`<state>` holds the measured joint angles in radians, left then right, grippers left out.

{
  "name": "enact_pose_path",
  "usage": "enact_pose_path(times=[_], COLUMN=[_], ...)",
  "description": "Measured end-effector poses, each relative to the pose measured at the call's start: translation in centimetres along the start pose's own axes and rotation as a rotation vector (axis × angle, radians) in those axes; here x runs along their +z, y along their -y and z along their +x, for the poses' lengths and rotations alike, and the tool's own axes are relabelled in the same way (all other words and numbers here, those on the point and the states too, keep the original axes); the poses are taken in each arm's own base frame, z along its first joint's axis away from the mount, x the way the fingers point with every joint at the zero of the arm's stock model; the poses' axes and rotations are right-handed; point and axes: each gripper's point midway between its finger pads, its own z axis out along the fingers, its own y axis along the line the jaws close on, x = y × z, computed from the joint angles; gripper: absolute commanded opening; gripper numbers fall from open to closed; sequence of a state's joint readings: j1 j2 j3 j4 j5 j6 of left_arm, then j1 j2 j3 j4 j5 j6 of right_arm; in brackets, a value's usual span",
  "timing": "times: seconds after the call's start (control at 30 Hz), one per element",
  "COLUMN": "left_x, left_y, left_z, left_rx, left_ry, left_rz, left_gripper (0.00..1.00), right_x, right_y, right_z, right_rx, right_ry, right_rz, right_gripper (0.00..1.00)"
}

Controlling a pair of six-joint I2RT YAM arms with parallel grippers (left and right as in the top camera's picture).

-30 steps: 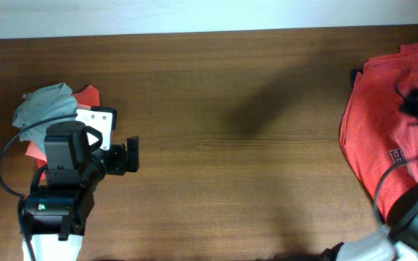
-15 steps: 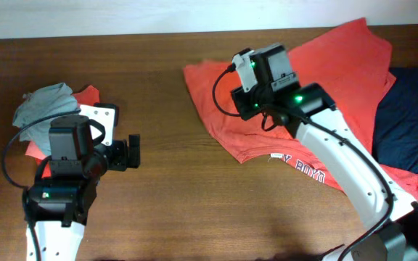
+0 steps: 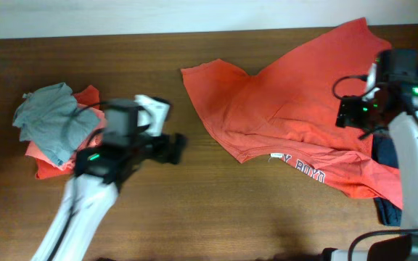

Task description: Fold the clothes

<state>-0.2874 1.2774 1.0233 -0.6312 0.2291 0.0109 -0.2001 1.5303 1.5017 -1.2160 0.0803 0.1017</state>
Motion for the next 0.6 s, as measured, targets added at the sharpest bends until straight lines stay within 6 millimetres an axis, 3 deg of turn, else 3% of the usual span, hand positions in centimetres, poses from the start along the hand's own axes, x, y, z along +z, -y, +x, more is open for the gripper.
enact_pose_path(times=[0.07, 0.17, 0.3, 0.4, 0.5, 0.53, 0.57, 0.6], left_x=[3.0, 8.9, 14.6, 17.5, 18.8, 19.2, 19.4, 19.8], left_y=[2.1, 5.6, 7.2, 7.4, 8.1, 8.3, 8.4, 8.7], left_z=[0.2, 1.2, 3.5, 5.4, 3.9, 3.4, 3.2, 2.7], left_rx=[0.012, -0.015, -0.123, -0.196, -0.227, -0.233, -0.234, -0.240], left_ry=[-0.036, -0.098, -0.174, -0.224, -0.164, -0.145, -0.133, -0.113], left_rz=[0.059, 0.168, 0.209, 0.208, 0.242, 0.248, 0.255, 0.266], left_gripper=[0.99, 0.99, 0.99, 0.99, 0.99, 0.96, 0.81, 0.53], right_x=[0.1, 0.1, 0.1, 0.1, 0.1, 0.1, 0.1, 0.1], right_y=[0.8, 2.0, 1.8, 1.6, 1.5, 1.5, 1.5, 1.5], right_z=[0.3, 0.7, 0.9, 0.9, 0.9, 0.8, 0.8, 0.8], right_rx=[0.045, 0.111, 0.121, 0.121, 0.121, 0.121, 0.121, 0.121], right_ry=[-0.019, -0.041, -0.048, -0.049, -0.049, -0.048, -0.049, -0.047], right_rz=[-0.024, -0.065, -0.092, -0.101, -0.108, -0.109, -0.109, -0.110], right_gripper=[0.93, 0.93, 0.94, 0.93, 0.94, 0.94, 0.94, 0.94])
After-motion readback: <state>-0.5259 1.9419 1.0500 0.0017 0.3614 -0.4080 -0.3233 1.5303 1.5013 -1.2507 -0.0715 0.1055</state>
